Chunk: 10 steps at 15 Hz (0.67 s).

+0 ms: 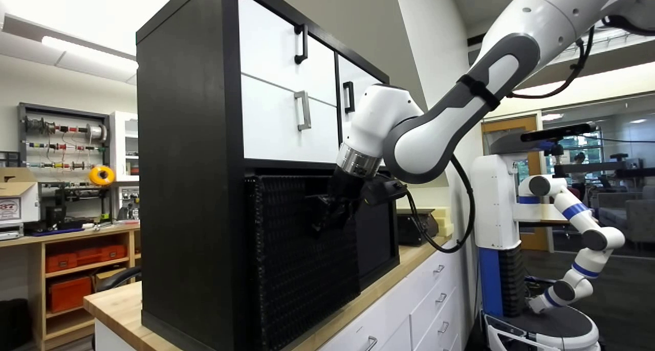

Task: Push the storage basket into the shelf

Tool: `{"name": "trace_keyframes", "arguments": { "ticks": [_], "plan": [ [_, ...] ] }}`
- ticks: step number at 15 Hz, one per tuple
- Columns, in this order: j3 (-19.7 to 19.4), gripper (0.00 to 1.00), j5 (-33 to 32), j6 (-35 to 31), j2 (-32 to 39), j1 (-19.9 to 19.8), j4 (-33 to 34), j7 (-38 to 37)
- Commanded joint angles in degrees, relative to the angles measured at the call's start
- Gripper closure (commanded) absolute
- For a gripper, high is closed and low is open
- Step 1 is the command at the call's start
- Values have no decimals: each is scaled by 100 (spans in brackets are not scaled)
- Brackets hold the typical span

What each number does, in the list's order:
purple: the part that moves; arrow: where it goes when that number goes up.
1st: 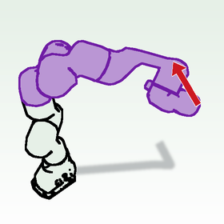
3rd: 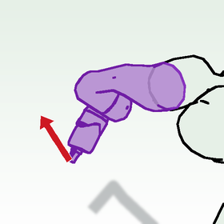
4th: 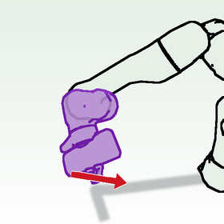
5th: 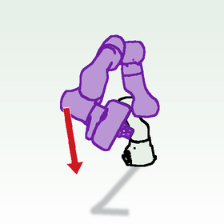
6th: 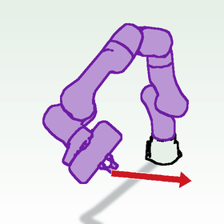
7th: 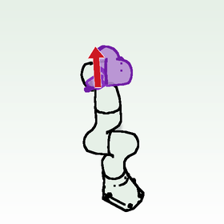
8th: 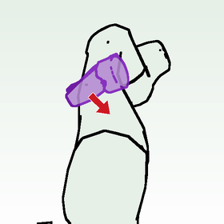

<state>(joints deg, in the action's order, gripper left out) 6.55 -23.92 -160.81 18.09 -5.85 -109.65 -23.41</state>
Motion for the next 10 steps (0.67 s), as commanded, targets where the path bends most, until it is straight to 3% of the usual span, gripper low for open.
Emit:
{"name": "trace_keyframes", "arguments": {
  "ticks": [1,6,10],
  "plan": [
    [-353,0,551,61,-212,392,-211,432],
    [-195,0,1635,821,-714,549,-482,1294],
    [-138,0,2122,2028,-1151,817,-337,1509]
  ]
}}
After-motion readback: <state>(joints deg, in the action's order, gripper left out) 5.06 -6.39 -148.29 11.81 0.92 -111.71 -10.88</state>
